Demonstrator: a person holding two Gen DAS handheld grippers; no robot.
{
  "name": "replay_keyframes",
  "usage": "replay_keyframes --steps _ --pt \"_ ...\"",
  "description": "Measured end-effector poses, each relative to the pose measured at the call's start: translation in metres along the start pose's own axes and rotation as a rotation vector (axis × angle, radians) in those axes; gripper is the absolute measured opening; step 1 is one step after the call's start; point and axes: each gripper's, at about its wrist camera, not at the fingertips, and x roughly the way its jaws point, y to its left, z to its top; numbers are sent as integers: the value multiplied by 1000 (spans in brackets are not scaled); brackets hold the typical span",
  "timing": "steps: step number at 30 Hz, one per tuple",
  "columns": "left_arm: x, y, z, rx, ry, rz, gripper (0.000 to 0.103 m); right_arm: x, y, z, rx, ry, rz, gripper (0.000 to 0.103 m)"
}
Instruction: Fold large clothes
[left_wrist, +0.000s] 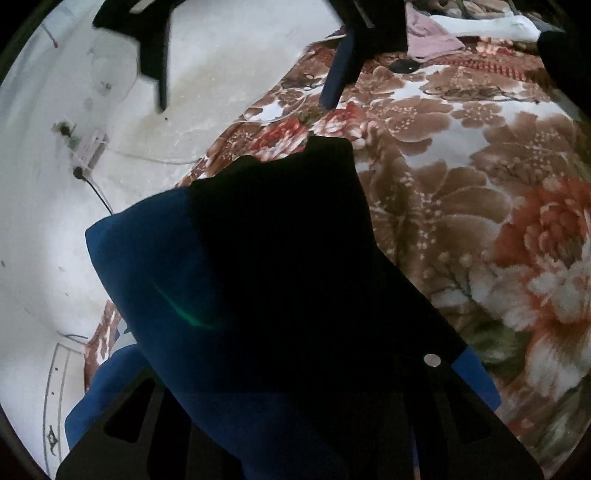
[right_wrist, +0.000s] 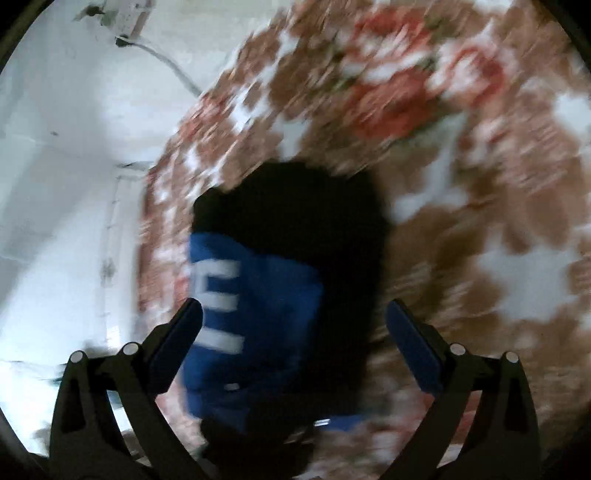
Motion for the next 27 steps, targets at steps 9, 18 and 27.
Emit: replay_keyframes --steps 9,18,27 --pt "-1 -1 0 6 -14 -3 21 37 21 8 4 104 46 98" --pt "-1 -1 -2 17 -27 -2 22 29 35 3 -3 156 79 98" --pt "-3 -6 -6 65 -47 13 22 86 6 -1 69 318 14 90"
